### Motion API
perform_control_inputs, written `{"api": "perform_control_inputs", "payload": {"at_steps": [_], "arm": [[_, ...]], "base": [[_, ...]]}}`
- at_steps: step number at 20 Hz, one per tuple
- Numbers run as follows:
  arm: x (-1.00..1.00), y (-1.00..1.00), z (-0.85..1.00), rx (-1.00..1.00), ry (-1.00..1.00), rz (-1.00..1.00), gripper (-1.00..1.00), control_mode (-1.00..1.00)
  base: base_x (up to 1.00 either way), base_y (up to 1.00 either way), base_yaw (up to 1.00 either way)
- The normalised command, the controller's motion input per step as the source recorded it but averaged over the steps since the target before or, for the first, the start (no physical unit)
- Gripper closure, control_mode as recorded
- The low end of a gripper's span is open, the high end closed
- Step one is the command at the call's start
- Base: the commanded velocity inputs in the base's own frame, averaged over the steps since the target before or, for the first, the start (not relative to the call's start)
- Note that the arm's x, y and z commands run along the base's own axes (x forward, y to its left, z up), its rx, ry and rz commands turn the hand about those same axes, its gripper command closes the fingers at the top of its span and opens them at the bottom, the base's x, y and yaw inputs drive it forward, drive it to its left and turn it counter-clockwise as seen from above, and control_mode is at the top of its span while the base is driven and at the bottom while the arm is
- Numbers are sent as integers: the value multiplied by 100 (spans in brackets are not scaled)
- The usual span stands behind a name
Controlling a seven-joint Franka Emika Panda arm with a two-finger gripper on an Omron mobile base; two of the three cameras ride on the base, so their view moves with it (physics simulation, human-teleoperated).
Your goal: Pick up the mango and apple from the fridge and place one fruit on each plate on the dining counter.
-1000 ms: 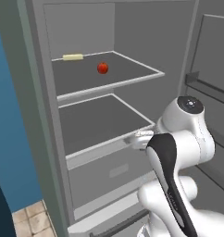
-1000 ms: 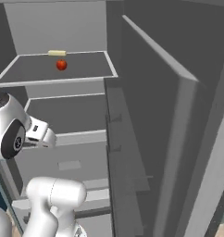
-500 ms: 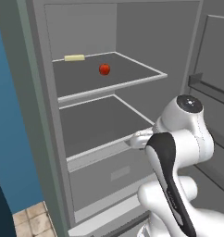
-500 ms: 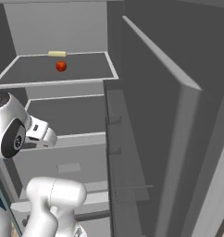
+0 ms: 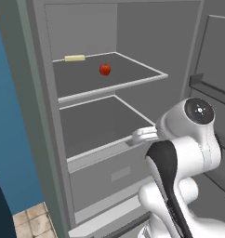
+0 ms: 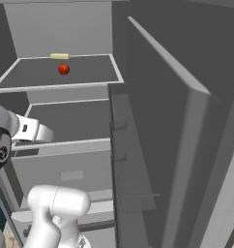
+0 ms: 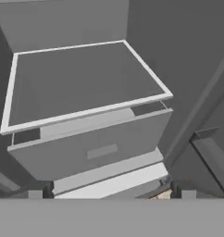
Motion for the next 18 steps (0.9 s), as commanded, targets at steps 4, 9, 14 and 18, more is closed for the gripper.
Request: {"api": "perform_control_inputs", "payload": {"at_steps": [4,9,14,18], "arm": [[0,0,100,-23,-51,15,-100,-100],[3,-6,90,1,-19,16,-100,-100],[22,-3,95,20,12,14,-100,-100],[80,21,75,1,62,7,-100,-100]], "base": [[0,0,0],[0,0,0],[0,0,0],[0,0,0]]}}
